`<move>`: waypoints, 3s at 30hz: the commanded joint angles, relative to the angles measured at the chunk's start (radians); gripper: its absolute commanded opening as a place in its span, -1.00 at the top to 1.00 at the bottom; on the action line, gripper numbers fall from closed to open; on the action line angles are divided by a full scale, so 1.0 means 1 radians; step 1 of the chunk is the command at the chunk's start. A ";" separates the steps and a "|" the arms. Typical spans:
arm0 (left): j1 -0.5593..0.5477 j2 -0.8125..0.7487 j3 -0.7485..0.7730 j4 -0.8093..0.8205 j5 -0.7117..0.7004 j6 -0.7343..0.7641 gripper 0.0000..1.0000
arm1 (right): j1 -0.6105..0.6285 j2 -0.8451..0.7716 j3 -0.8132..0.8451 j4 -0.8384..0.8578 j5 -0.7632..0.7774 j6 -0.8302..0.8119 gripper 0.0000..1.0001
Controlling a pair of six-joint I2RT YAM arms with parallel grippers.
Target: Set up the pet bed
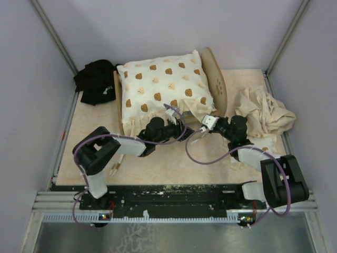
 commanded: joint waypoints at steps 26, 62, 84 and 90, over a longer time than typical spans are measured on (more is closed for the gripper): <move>0.046 0.168 0.376 0.082 -0.063 -0.028 0.45 | -0.033 -0.010 0.012 0.066 -0.166 -0.111 1.00; 0.082 0.245 0.576 -0.287 -0.124 -0.165 0.78 | -0.010 0.008 -0.054 0.361 -0.119 -0.076 1.00; 0.118 0.213 0.598 -0.399 -0.186 -0.162 0.97 | -0.006 -0.020 -0.092 0.389 -0.124 -0.057 1.00; 0.111 0.203 0.593 -0.491 -0.257 -0.098 0.98 | -0.006 -0.017 -0.096 0.404 -0.111 -0.044 1.00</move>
